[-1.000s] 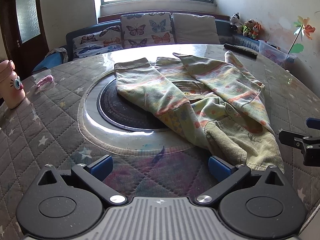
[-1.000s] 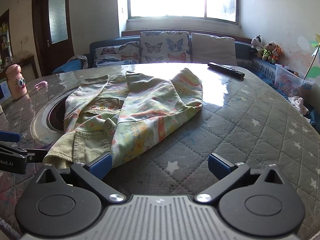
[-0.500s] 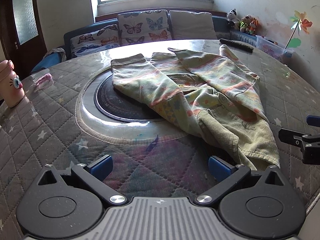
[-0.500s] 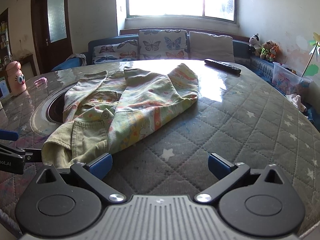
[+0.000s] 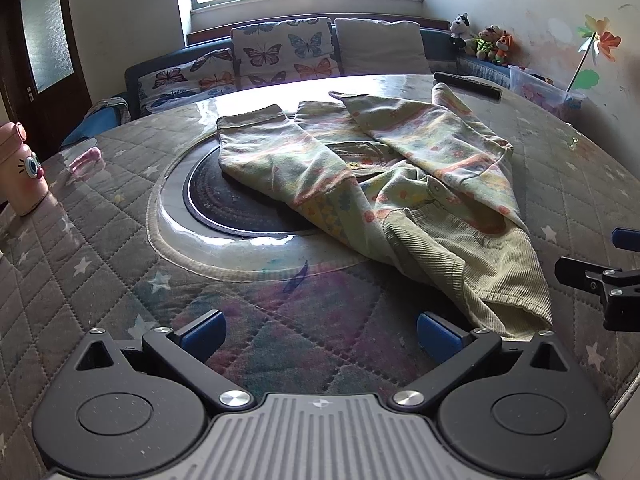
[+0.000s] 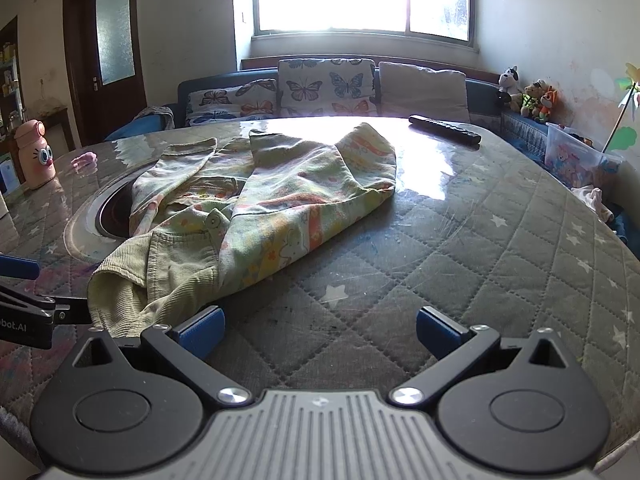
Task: Fold clothes
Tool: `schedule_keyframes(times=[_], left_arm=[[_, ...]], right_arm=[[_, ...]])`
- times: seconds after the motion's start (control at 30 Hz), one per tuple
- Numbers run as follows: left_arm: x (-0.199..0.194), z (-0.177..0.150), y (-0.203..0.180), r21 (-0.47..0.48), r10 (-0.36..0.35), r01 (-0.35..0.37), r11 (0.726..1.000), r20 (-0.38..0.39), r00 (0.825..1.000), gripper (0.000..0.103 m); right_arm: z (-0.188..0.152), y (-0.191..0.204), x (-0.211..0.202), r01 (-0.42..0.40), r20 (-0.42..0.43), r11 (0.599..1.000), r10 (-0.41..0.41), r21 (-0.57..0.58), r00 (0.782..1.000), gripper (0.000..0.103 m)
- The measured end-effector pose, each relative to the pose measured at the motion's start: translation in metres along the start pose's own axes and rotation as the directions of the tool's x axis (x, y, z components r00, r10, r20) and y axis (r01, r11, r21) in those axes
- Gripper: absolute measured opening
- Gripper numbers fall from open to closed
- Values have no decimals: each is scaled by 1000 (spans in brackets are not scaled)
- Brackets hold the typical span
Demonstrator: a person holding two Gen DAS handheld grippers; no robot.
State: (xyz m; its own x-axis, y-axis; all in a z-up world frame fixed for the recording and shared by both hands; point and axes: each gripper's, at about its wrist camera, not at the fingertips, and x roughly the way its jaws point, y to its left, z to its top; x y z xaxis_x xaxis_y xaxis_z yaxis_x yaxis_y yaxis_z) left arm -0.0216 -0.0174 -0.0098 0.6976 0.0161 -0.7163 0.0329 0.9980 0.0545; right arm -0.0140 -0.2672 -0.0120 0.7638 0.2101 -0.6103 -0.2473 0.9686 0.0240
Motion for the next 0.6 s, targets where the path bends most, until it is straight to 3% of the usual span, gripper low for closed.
schedule_keyframes(times=[0.6], left_arm=[[2, -4, -6, 18, -10, 10, 1000, -13, 1000, 103]], right_arm=[[-4, 0, -1, -1, -13, 1000, 1, -1, 1000, 103]])
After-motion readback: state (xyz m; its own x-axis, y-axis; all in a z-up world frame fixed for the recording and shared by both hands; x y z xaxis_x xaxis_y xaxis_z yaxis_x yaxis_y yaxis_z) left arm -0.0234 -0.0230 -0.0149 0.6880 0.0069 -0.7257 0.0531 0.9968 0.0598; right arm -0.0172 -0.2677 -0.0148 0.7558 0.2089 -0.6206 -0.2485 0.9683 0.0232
